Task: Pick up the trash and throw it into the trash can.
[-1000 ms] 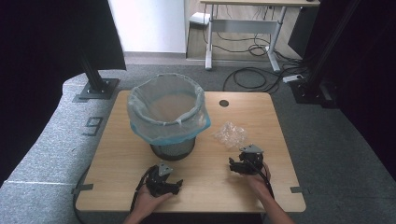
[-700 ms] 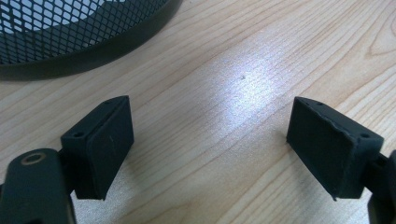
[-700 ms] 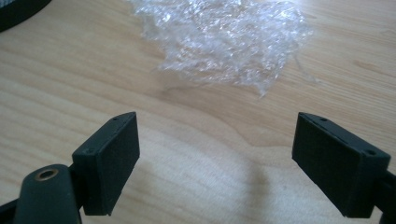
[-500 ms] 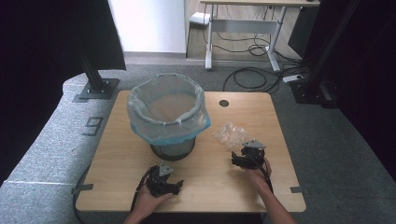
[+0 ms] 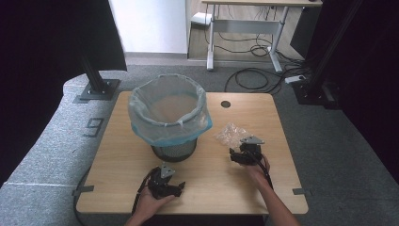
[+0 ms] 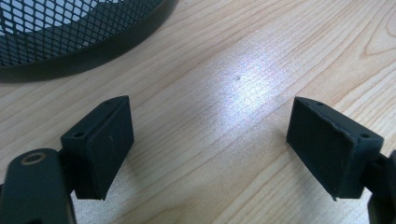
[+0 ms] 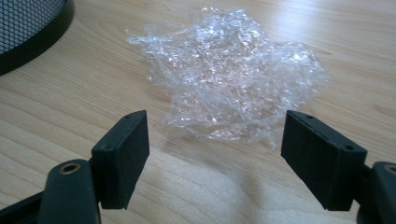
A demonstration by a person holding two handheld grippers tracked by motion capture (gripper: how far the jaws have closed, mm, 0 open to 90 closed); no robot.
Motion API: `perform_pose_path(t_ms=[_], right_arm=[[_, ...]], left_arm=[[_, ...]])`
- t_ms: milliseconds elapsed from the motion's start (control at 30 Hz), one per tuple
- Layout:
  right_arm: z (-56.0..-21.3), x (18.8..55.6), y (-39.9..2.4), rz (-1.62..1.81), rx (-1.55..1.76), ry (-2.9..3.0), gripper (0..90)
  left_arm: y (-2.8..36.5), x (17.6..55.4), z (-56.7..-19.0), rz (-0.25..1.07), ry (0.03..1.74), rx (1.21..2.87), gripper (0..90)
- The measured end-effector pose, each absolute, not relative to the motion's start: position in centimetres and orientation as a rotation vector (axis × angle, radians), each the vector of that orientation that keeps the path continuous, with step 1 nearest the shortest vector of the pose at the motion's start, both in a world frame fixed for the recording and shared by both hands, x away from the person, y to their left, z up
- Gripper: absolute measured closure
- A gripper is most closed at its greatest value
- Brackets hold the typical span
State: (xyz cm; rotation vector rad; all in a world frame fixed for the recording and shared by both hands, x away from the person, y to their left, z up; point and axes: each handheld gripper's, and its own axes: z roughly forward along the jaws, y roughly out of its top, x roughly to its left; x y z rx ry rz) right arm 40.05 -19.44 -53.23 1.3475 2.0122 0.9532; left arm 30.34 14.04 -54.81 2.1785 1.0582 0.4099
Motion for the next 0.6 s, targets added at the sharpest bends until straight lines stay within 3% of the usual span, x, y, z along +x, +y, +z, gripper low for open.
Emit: perform_pose_path(t_ms=[433, 533, 600], right_arm=[[-53.6, 41.6, -18.6, 0.937, 1.324, 2.018, 28.2], [-53.9, 41.9, -18.6, 0.917, 1.328, 2.03, 36.4], [-54.1, 42.2, -18.6, 0.887, 1.334, 2.036, 48.2]], left_arm=[[13.9, 30.3, -54.8, 0.408, 1.053, 2.178, 14.7], [13.9, 30.2, -54.8, 0.406, 1.051, 2.18, 14.7], [13.9, 30.2, -54.8, 0.406, 1.049, 2.181, 14.7]])
